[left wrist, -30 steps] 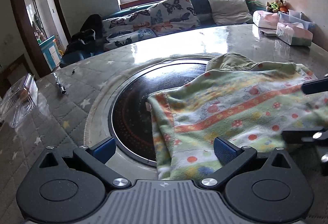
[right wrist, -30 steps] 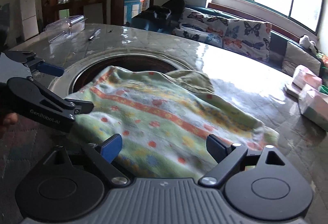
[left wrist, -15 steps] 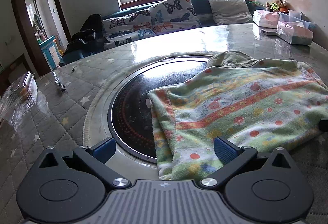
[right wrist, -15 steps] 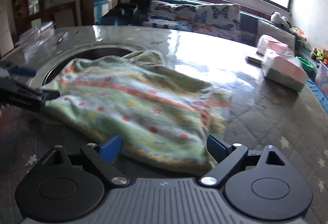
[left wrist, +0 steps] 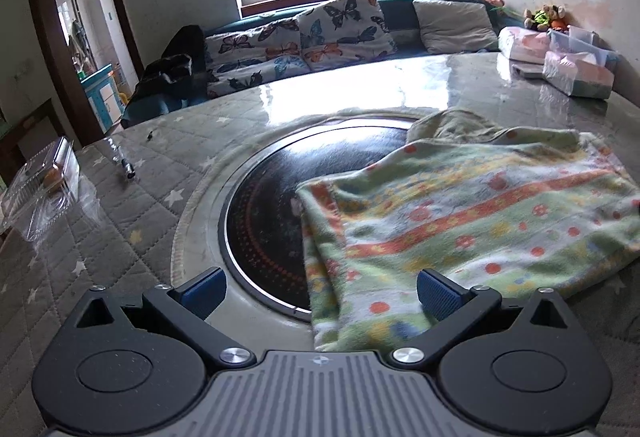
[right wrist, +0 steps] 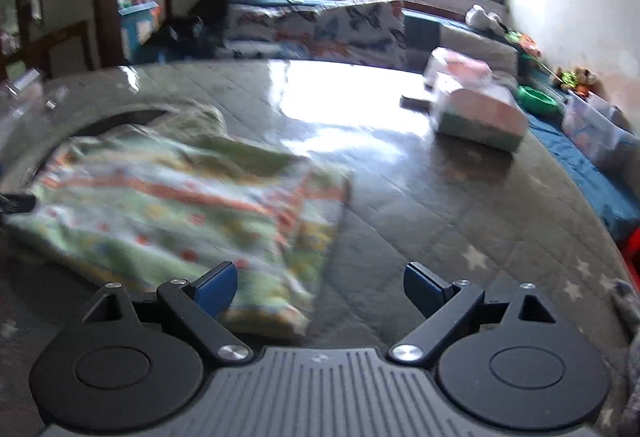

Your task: Fold clothes

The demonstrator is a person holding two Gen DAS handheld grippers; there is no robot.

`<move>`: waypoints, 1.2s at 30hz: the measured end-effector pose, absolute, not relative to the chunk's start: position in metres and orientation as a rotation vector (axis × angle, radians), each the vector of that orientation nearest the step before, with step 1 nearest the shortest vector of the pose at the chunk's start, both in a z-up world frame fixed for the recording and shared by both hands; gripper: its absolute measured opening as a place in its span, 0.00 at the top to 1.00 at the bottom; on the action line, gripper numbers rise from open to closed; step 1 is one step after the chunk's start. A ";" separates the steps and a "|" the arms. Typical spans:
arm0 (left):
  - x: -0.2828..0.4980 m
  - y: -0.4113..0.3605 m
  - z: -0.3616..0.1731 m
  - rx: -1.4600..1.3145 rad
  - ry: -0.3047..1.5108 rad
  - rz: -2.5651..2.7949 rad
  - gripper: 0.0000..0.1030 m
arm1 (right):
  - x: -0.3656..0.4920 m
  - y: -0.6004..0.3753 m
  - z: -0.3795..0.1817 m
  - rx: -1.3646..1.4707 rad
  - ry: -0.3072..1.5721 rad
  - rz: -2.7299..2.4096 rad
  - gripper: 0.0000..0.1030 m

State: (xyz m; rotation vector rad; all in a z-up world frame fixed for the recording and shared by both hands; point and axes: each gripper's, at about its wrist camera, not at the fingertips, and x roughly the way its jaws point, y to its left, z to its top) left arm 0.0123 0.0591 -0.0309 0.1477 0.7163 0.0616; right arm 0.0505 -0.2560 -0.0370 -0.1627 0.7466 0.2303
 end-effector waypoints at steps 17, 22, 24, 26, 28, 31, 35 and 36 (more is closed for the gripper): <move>0.015 0.069 -0.034 0.123 0.746 0.087 0.00 | 0.051 -0.183 -0.004 -0.225 0.677 0.504 0.00; 0.012 0.079 -0.031 0.100 0.746 0.105 0.00 | 0.044 -0.143 -0.008 -0.312 0.680 0.623 0.00; 0.012 0.083 -0.030 0.092 0.745 0.117 0.00 | 0.042 -0.129 -0.010 -0.342 0.683 0.661 0.00; 0.011 0.087 -0.029 0.085 0.745 0.130 0.00 | 0.040 -0.116 -0.012 -0.363 0.687 0.690 0.00; 0.011 0.091 -0.028 0.073 0.747 0.140 0.00 | 0.039 -0.105 -0.015 -0.377 0.694 0.717 0.00; 0.011 0.098 -0.027 0.058 0.748 0.154 0.00 | 0.041 -0.094 -0.021 -0.382 0.708 0.752 0.00; 0.010 0.106 -0.026 0.039 0.750 0.170 0.00 | 0.045 -0.088 -0.035 -0.370 0.758 0.762 0.00; 0.010 0.108 -0.026 0.035 0.752 0.173 0.00 | 0.045 -0.088 -0.039 -0.370 0.768 0.761 0.00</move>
